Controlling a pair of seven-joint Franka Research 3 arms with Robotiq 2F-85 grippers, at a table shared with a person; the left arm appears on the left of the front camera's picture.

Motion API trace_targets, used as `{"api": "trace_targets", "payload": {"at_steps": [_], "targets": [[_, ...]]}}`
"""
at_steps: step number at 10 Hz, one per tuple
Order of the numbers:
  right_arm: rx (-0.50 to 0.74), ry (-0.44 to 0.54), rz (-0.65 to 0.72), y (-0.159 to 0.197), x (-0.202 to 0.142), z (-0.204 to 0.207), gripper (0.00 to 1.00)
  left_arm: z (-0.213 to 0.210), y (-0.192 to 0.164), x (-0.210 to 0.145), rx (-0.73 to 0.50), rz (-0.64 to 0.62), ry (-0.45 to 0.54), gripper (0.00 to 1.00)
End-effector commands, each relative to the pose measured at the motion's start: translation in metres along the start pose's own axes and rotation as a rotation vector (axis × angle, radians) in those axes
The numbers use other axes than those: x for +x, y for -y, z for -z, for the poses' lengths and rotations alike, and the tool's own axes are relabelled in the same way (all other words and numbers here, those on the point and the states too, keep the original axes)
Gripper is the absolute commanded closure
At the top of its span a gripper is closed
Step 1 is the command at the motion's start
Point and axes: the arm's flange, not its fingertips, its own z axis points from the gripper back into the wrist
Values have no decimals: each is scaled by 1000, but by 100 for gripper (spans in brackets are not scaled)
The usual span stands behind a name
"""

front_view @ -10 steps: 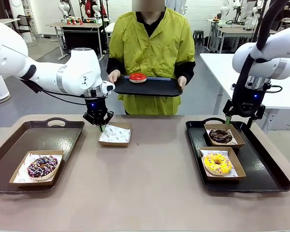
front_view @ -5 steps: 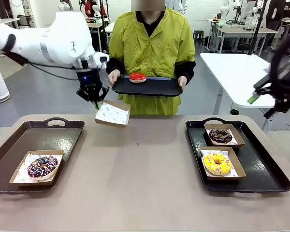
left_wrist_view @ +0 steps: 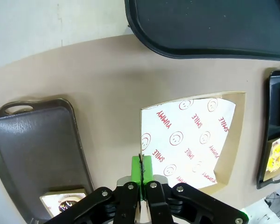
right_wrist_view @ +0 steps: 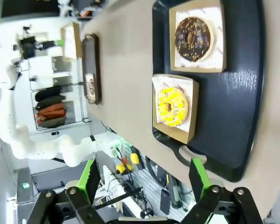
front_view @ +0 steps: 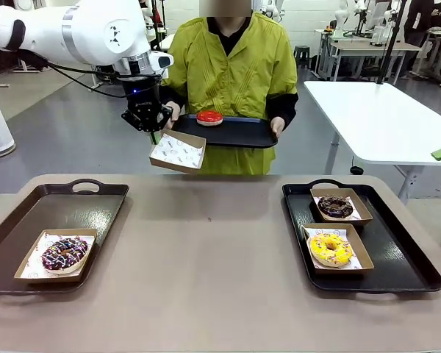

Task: Individually package the donuts and arrange them on the tray.
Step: Place the picked Paper togo box on the Handle tray while simultaneously picking up another Paper togo box from the table with the other hand, then place the picked Paper togo box on the Handle tray.

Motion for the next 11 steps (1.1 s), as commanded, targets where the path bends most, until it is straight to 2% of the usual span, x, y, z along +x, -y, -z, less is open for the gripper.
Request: {"api": "trace_targets", "payload": {"at_steps": [1,2,4,5,6,11], "targets": [[114,39,-41,26,2,7,0,2,-8,-5,-6,-10,5,100],[145,77,-47,38,4,9,0,2,-8,-5,-6,-10,5,100],[178,83,3,53,10,17,0,2,-8,-5,-6,-10,5,100],[158,105,22,51,18,21,0,2,-8,-5,-6,-10,5,100],[139,77,8,51,6,16,0,2,-8,-5,-6,-10,5,100],[139,77,8,51,6,16,0,2,-8,-5,-6,-10,5,100]]}}
